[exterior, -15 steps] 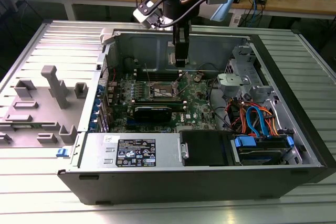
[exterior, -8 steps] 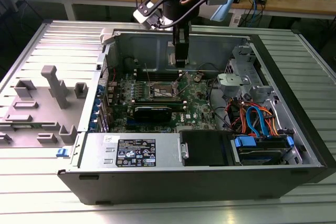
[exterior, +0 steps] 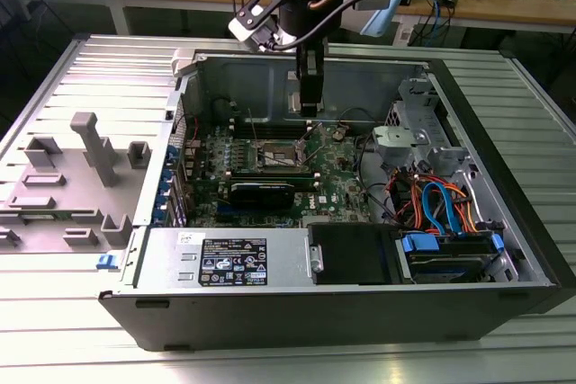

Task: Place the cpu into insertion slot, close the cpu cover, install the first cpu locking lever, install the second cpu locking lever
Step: 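Place the cpu into insertion slot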

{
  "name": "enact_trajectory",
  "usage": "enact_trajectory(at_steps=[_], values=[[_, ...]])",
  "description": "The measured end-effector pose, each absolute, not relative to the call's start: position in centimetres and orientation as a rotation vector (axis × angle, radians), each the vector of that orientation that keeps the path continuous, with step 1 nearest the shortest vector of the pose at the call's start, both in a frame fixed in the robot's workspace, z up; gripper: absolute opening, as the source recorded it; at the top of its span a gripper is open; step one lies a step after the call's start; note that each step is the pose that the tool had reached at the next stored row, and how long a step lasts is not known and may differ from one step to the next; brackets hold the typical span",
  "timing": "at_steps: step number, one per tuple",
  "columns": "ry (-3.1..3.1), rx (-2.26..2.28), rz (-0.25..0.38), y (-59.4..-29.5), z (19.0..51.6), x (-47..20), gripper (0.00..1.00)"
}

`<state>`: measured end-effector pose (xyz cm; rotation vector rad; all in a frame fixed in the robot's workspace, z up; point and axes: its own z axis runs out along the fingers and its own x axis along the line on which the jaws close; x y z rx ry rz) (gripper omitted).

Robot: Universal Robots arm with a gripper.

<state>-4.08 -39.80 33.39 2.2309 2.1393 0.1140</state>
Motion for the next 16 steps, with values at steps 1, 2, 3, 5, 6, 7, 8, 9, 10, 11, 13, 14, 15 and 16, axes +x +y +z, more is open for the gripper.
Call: enact_trajectory(at_steps=[1,2,3,5,6,7,8,9,10,11,13,14,15,16], values=[[2.139,2.231,0.114,-39.8,33.36,-4.08,0.54],[2.139,2.231,0.114,-39.8,33.35,-4.08,0.54],[2.139,2.231,0.114,-39.8,33.31,-4.08,0.54],[2.139,2.231,0.114,-39.8,33.27,-4.08,0.54],[2.139,2.231,0.114,-39.8,33.25,-4.08,0.54],[2.139,2.231,0.114,-39.8,33.22,-4.08,0.54],[2.139,2.231,0.114,-39.8,33.19,-4.08,0.54],[2.139,2.231,0.114,-39.8,33.16,-4.08,0.54],[2.139,2.231,0.114,-39.8,33.13,-4.08,0.54],[2.139,2.231,0.114,-39.8,33.11,-4.08,0.54],[2.139,2.231,0.114,-39.8,33.08,-4.08,0.54],[2.139,2.231,0.114,-39.8,33.06,-4.08,0.54],[2.139,2.231,0.114,-39.8,33.03,-4.08,0.54],[2.139,2.231,0.114,-39.8,33.0,-4.08,0.54]])
